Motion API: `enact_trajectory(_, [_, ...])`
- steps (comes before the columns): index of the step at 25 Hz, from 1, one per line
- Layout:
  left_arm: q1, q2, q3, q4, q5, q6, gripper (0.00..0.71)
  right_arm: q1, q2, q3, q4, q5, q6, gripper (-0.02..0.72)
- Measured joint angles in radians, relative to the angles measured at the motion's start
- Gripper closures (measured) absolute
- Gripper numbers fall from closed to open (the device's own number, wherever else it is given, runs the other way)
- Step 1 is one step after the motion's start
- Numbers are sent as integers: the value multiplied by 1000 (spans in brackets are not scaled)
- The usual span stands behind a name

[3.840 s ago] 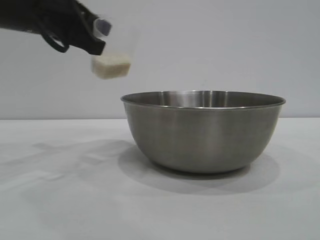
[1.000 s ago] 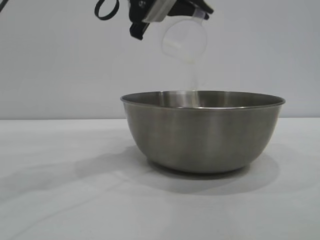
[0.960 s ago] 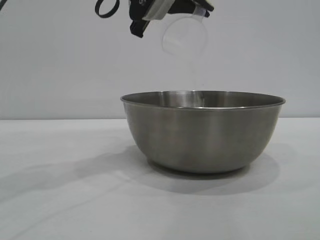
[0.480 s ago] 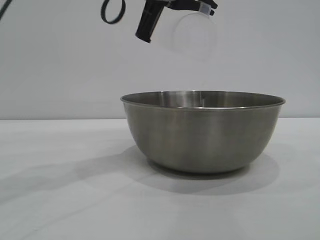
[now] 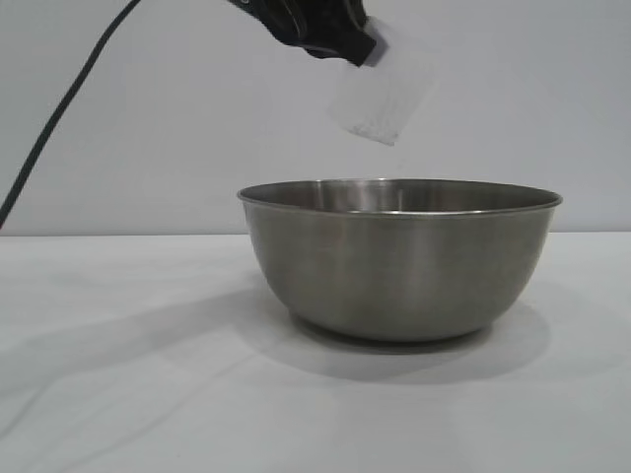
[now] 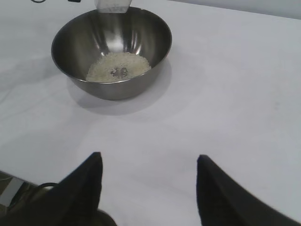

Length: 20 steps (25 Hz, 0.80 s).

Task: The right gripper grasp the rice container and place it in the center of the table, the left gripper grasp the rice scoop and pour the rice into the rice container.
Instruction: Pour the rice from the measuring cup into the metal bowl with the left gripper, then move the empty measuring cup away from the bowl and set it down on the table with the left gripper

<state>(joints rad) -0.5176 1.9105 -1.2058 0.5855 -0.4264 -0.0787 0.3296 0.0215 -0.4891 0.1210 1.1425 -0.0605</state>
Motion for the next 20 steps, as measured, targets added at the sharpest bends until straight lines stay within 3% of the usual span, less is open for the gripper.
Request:
enact_trajectory(4, [129, -51, 111, -128, -43, -108, 710, 0, 0, 0, 0, 0, 0, 329])
enact_trajectory(7, [250, -96, 203, -153, -107, -182, 710, 0, 0, 0, 0, 0, 0, 329])
enact_trajectory(10, [337, -121, 278, -162, -143, -235, 710, 0, 0, 0, 0, 0, 0, 329])
enact_trajectory(13, [376, -116, 339, -173, -175, -240, 710, 0, 0, 0, 0, 0, 0, 329])
enact_trajectory(20, [377, 4, 387, -173, -294, -234, 710, 0, 0, 0, -2, 0, 2, 329])
